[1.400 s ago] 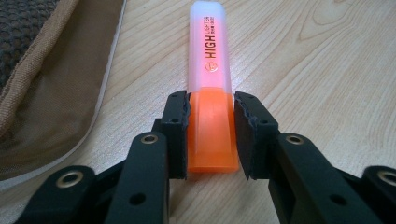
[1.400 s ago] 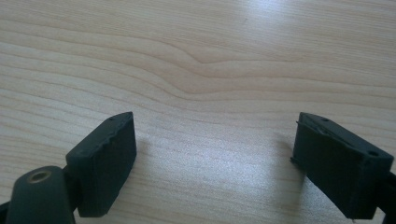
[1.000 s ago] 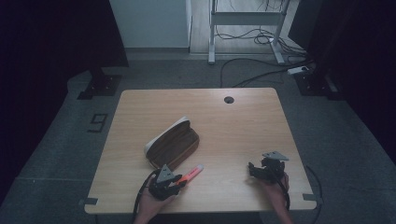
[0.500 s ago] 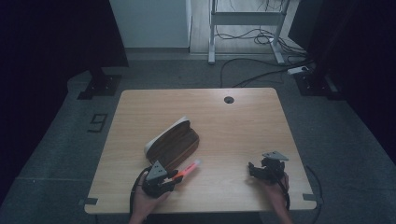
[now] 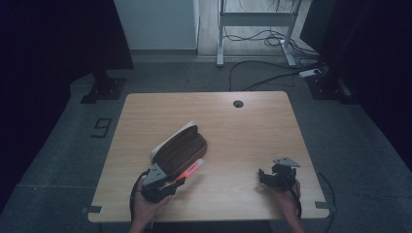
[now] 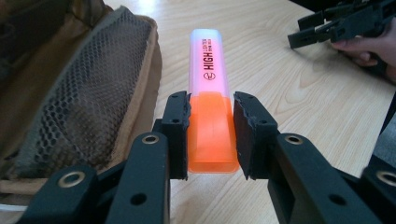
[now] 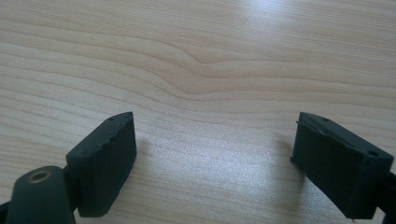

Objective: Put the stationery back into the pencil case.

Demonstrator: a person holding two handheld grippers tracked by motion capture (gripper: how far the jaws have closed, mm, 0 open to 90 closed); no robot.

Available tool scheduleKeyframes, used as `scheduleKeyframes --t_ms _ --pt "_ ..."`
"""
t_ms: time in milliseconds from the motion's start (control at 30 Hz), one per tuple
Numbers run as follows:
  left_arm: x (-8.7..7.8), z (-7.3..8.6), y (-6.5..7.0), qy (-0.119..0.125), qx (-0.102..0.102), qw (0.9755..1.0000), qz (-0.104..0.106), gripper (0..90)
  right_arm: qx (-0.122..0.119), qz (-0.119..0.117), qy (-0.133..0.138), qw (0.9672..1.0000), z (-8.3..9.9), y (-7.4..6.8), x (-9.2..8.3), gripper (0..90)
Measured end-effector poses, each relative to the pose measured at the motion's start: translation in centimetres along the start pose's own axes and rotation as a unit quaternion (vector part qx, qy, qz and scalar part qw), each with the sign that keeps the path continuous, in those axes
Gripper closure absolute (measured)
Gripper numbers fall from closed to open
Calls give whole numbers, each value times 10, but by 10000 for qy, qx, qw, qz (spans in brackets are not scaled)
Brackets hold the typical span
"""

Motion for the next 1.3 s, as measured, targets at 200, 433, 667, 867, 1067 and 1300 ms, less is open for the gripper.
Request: scheduleKeyframes --t_ms 200,433,667,867,1067,1300 --pt "-4 -6 -3 64 16 10000 -74 676 1 0 0 10000 0 0 0 131" --pt "-12 -17 -9 163 57 9997 -161 676 1 0 0 10000 0 0 0 131" --pt "-16 -26 -19 184 43 9994 -296 676 1 0 -1 10000 0 0 0 131" --pt "-14 -30 -31 189 -14 9987 -466 676 2 0 0 10000 0 0 0 131" --pt "-12 -36 -41 196 -50 9980 -593 676 2 0 0 10000 0 0 0 131" --pt "-2 -37 -50 164 -69 9972 -728 676 1 0 0 10000 0 0 0 131"
Point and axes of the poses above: each handheld gripper's, and its own axes: x roughly forward along the jaws, z roughly out of its underside, y roughly to its right, the point moved 5 cm from there along x, roughly forward along the jaws
